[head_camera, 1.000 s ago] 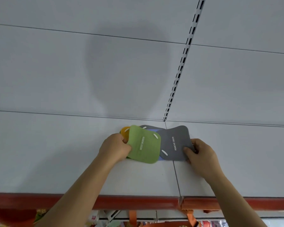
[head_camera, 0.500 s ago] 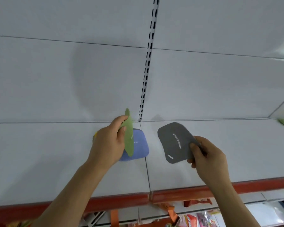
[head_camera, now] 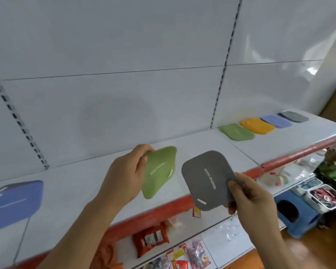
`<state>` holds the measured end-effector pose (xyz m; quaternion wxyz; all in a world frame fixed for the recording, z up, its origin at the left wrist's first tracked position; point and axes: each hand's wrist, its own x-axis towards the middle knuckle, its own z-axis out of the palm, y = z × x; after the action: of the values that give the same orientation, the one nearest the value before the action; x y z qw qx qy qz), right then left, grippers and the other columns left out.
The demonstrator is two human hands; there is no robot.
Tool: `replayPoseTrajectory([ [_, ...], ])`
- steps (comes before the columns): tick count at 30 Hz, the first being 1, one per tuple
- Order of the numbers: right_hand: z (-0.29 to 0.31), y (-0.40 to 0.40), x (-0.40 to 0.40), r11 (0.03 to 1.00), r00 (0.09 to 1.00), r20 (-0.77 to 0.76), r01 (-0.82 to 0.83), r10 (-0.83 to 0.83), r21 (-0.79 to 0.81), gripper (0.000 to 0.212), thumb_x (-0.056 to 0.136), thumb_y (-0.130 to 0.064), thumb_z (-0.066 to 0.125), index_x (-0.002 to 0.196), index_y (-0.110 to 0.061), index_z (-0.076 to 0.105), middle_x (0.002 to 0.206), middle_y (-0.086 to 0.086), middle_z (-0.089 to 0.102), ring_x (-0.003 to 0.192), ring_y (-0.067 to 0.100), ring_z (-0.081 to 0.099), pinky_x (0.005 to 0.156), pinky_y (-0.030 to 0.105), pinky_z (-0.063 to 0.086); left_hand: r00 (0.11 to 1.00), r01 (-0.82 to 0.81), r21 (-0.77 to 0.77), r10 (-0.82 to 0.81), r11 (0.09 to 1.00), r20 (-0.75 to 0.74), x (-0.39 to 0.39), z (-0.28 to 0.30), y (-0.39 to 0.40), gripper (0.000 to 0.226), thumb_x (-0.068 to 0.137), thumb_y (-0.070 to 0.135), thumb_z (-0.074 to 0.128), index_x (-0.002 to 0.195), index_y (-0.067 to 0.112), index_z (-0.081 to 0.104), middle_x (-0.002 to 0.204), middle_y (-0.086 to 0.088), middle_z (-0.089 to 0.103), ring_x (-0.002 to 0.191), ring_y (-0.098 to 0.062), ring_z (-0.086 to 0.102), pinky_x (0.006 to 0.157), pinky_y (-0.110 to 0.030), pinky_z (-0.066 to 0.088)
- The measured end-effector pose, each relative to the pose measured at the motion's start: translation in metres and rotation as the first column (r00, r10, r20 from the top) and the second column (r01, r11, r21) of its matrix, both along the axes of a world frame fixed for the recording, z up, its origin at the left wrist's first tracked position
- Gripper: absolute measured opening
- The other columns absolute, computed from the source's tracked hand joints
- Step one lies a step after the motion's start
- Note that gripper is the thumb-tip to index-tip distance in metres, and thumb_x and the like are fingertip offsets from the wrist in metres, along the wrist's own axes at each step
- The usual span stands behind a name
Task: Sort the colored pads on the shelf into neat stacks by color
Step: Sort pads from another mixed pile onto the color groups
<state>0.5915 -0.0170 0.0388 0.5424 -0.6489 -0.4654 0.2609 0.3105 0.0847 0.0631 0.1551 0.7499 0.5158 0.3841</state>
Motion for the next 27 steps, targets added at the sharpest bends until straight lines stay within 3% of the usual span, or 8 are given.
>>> replayPoseTrajectory([
  [4,-0.003,-0.014,0.081,0.995,0.993,-0.057,0.105,-0.105,-0.003,0.028,0.102,-0.013,0.061,0.098,-0.034,0.078,0.059,0.01,0.068,0.046,0.023,0.057,0.056,0.032,0.05,0.997,0.063,-0.046,-0.061,0.997,0.037,0.086,-0.008,0.013,0.025,0.106,0.018,0.056,0.115,0.039,0.064,0.08,0.013,0.071,0.077,-0.009,0.065,0.062,-0.033,0.053],
  [10,-0.01,-0.007,0.167,0.98,0.972,-0.124,0.198,-0.2,-0.033,0.025,0.104,-0.011,0.059,0.106,-0.028,0.076,0.062,0.015,0.069,0.048,0.022,0.057,0.052,0.032,0.051,0.958,0.176,-0.179,-0.127,0.968,0.257,0.195,-0.032,0.055,0.028,0.105,0.015,0.058,0.113,0.042,0.066,0.098,0.028,0.071,0.085,-0.006,0.071,0.072,-0.048,0.065],
  [13,-0.012,0.011,0.204,0.976,0.97,-0.114,0.212,-0.216,-0.04,0.026,0.104,-0.01,0.058,0.104,-0.028,0.077,0.063,0.015,0.069,0.048,0.025,0.057,0.055,0.042,0.052,0.932,0.202,-0.224,-0.116,0.953,0.344,0.245,-0.04,0.088,0.029,0.105,0.014,0.059,0.112,0.041,0.067,0.1,0.016,0.074,0.091,-0.02,0.073,0.069,-0.051,0.066],
  [17,-0.012,0.041,0.256,0.967,0.965,-0.072,0.245,-0.25,-0.076,0.028,0.104,-0.013,0.059,0.103,-0.033,0.078,0.066,0.012,0.071,0.05,0.027,0.058,0.058,0.046,0.054,0.888,0.238,-0.293,-0.086,0.926,0.451,0.306,-0.048,0.143,0.025,0.105,0.011,0.058,0.117,0.03,0.068,0.111,-0.004,0.072,0.093,-0.025,0.073,0.058,-0.043,0.066],
  [22,0.005,0.088,0.313,0.971,0.972,-0.02,0.234,-0.235,-0.046,0.031,0.103,-0.012,0.06,0.097,-0.038,0.077,0.07,0.006,0.074,0.064,0.037,0.066,0.062,0.048,0.059,0.873,0.268,-0.363,-0.066,0.893,0.483,0.36,-0.053,0.211,0.026,0.105,0.009,0.058,0.114,0.03,0.07,0.114,-0.009,0.069,0.093,-0.027,0.073,0.057,-0.041,0.065],
  [27,-0.002,0.134,0.365,0.98,0.979,-0.055,0.195,-0.197,-0.049,0.029,0.102,-0.009,0.061,0.096,-0.033,0.076,0.065,0.013,0.071,0.046,0.024,0.058,0.051,0.037,0.054,0.92,0.236,-0.422,-0.061,0.875,0.388,0.388,-0.063,0.259,0.027,0.105,0.01,0.058,0.11,0.033,0.071,0.113,-0.005,0.071,0.095,-0.03,0.073,0.062,-0.044,0.065],
])
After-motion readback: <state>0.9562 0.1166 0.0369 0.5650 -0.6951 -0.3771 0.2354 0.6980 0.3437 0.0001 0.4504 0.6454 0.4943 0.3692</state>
